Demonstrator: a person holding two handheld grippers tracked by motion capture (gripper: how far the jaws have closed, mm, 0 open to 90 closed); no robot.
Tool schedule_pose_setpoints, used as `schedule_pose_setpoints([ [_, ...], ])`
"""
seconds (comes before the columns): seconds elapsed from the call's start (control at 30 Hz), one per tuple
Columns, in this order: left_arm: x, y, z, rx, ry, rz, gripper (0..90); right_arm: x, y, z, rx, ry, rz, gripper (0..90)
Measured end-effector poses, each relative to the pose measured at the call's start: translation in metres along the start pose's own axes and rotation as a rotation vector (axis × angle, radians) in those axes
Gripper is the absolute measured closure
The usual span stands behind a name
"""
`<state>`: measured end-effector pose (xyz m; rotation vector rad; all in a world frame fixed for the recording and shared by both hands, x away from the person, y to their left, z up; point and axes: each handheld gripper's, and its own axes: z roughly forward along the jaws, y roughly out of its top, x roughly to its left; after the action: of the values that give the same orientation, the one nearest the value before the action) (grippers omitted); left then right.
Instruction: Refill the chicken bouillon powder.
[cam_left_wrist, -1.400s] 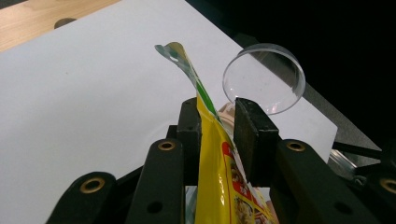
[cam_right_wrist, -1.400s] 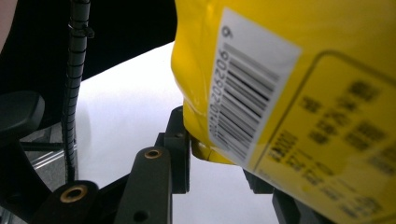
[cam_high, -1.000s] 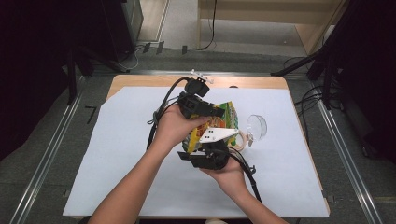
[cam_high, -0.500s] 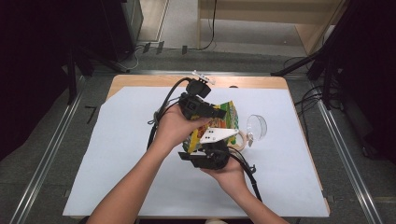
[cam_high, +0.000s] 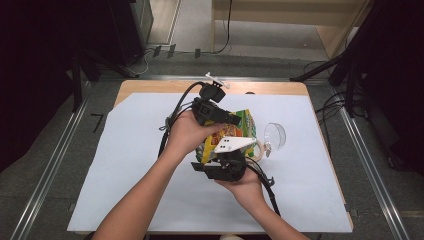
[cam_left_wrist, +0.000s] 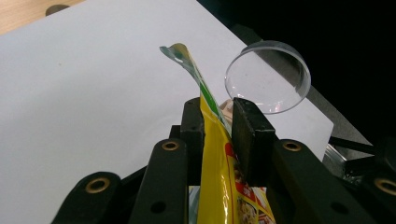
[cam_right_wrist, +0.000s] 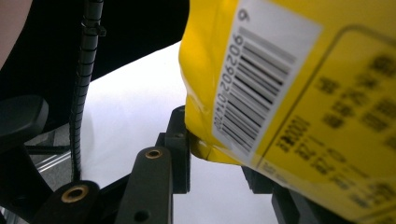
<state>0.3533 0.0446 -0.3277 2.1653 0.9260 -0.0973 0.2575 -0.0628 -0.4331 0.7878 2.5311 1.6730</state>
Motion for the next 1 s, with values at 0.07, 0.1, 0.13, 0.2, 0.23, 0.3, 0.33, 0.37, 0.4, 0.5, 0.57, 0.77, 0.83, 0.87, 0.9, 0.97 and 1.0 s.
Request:
schedule_pose_setpoints([
  [0.07,-0.0004,0.0001,0.0003,-0.002,-0.001,-0.001,75.7,0.0003,0.0001,0.0000,0.000,-0.003,-0.001,68.7],
  [0.1,-0.0004,0.0001,0.0003,-0.004,-0.002,0.000,75.7,0.0003,0.0001,-0.0001,0.000,-0.005,-0.002,68.7],
  [0.13,-0.0004,0.0001,0.0003,-0.002,-0.001,-0.001,75.9,0.0005,0.0001,-0.0001,0.001,-0.006,-0.003,68.7],
  [0.2,0.0009,0.0002,0.0003,0.000,-0.002,-0.003,76.1,0.0009,0.0001,-0.0002,0.002,-0.007,-0.004,68.7],
  [0.23,0.0014,0.0003,0.0005,0.000,-0.004,-0.005,76.1,0.0009,0.0001,-0.0001,0.001,-0.008,-0.007,68.7],
  [0.3,0.0019,0.0006,0.0003,0.004,-0.004,-0.007,76.2,0.0010,0.0002,-0.0001,0.001,-0.009,-0.006,68.7],
  [0.33,0.0016,0.0007,0.0006,0.004,-0.003,-0.005,76.2,0.0009,0.0002,-0.0001,0.001,-0.009,-0.007,68.7],
  [0.37,0.0012,0.0007,0.0008,0.002,-0.004,-0.005,76.1,0.0009,0.0001,0.0000,0.001,-0.009,-0.007,68.7],
  [0.4,0.0009,0.0008,0.0008,0.002,-0.002,-0.004,76.2,0.0009,0.0000,0.0000,0.001,-0.009,-0.007,68.7],
  [0.5,-0.0001,0.0008,0.0011,0.005,0.000,0.002,76.1,0.0011,-0.0005,0.0005,-0.002,-0.008,-0.003,68.7],
  [0.57,-0.0009,0.0007,0.0011,0.005,0.004,0.005,76.2,0.0009,-0.0010,0.0007,-0.006,-0.004,0.004,68.8],
  [0.77,-0.0017,0.0006,0.0009,0.002,0.004,0.007,76.4,0.0013,-0.0010,0.0008,-0.008,-0.005,0.009,69.1],
  [0.83,-0.0021,0.0009,0.0002,0.001,0.005,0.009,76.3,0.0017,-0.0003,0.0000,-0.005,-0.007,0.007,69.1],
  [0.87,-0.0025,0.0011,0.0001,-0.002,0.004,0.008,76.3,0.0016,0.0000,-0.0003,-0.006,-0.007,0.005,69.1],
  [0.9,-0.0030,0.0015,-0.0001,-0.001,0.007,0.008,76.3,0.0015,0.0002,-0.0005,-0.008,-0.007,0.004,69.1],
  [0.97,-0.0034,0.0016,0.0004,0.001,0.010,0.010,76.2,0.0014,0.0000,-0.0001,-0.013,-0.005,0.008,68.9],
  [1.0,-0.0032,0.0015,0.0010,0.003,0.008,0.013,76.2,0.0017,-0.0005,0.0004,-0.016,-0.003,0.014,68.3],
])
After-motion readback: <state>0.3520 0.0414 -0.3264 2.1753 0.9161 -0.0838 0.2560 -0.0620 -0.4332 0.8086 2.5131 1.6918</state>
